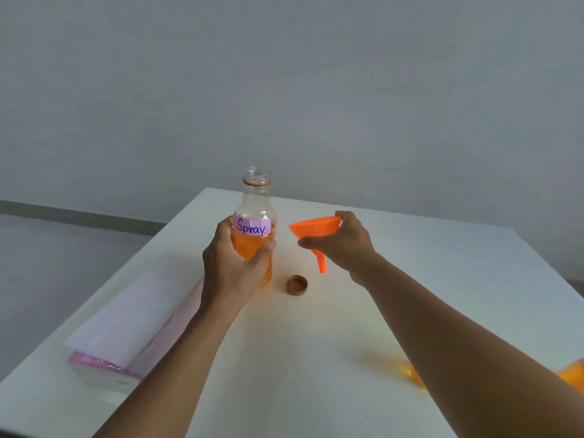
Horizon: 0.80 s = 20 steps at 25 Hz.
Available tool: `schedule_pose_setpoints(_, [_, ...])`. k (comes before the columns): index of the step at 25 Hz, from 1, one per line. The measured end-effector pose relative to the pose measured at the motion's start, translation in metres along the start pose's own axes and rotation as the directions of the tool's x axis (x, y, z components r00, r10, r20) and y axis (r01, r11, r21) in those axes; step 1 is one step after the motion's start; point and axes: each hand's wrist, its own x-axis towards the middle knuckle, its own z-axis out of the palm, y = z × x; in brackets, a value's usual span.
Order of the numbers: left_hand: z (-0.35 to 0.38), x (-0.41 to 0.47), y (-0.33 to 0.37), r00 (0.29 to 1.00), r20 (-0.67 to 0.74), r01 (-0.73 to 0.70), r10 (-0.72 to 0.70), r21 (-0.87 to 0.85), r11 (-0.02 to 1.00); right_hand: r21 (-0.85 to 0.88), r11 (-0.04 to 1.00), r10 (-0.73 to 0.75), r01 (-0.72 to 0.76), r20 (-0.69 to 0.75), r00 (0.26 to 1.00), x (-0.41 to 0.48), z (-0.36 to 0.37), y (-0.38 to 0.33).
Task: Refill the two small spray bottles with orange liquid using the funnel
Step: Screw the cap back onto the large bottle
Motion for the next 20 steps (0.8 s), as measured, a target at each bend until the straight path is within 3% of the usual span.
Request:
schedule_pose_setpoints(4, [0.006, -0.004, -0.020, 0.999, -0.045, 0.010, -0.013, -0.065, 0.998, -0.152, 0.988, 0.020, -0.012, 0.052, 0.998, 0.020, 0.024, 0.009])
schedule_pose_setpoints(10, [0.011, -0.004, -0.025, 0.998, -0.053, -0.027, 0.024, -0.049, 0.998, -0.232, 0.973, 0.020, -0.007, 0.056, 0.998, 0.033, 0.041, 0.014])
schedule_pose_setpoints(20, [0.019, -0.003, -0.039, 1.000, 0.007, -0.018, 0.019, -0.093, 0.995, -0.223, 0.972, 0.080, -0.068, 0.045, 0.996, 0.029, 0.047, 0.023])
